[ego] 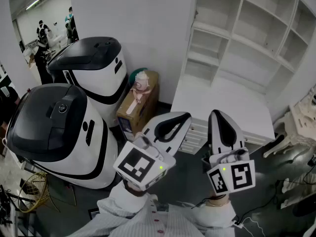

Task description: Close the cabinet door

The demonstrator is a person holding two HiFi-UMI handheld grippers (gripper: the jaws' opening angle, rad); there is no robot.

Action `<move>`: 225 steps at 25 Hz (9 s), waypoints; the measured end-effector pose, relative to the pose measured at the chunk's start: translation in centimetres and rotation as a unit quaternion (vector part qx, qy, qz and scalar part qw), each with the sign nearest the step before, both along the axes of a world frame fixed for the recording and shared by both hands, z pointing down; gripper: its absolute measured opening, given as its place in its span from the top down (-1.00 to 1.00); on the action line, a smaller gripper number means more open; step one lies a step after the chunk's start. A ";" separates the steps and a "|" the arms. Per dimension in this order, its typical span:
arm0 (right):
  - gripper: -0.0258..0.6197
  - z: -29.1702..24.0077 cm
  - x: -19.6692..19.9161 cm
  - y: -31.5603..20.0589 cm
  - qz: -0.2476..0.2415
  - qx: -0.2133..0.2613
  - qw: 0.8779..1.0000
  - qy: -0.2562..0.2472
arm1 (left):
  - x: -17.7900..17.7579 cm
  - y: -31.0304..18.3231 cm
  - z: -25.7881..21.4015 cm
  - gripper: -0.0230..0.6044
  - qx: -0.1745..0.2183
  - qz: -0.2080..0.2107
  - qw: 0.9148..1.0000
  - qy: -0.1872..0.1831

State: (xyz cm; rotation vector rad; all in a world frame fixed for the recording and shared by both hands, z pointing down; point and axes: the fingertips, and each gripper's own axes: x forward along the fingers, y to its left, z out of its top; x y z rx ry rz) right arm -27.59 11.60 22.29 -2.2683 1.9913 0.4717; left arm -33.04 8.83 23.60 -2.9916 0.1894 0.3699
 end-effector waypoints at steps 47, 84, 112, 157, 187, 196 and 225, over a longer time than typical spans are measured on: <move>0.88 1.0 20.1 -7.2 -0.081 -0.015 0.997 -0.013 | 22.7 -7.3 0.6 0.89 0.008 -0.064 0.997 -0.030; 0.88 1.0 37.3 -17.5 -0.152 -0.024 0.988 -0.012 | 39.1 -18.6 1.3 0.89 0.004 -0.159 0.986 -0.054; 0.88 -0.1 41.2 -31.6 -0.215 -0.023 0.976 -0.003 | 42.8 -31.7 0.0 0.89 0.007 -0.216 0.975 -0.044; 0.88 3.9 35.8 -35.3 -0.259 -0.055 0.964 -0.031 | 30.2 -40.3 -2.4 0.13 -0.001 -0.326 0.941 0.085; 0.88 4.3 39.8 -33.1 -0.237 -0.056 0.969 -0.042 | 33.8 -37.2 -3.4 0.67 0.046 -0.347 0.934 0.074; 0.88 3.9 44.2 -30.7 -0.242 -0.068 0.968 -0.031 | 37.6 -35.3 -3.6 0.63 0.064 -0.399 0.913 0.057; 0.88 4.1 55.7 -26.8 -0.180 -0.062 0.981 -0.042 | 50.3 -33.2 -2.5 0.10 0.125 -0.427 0.894 -0.053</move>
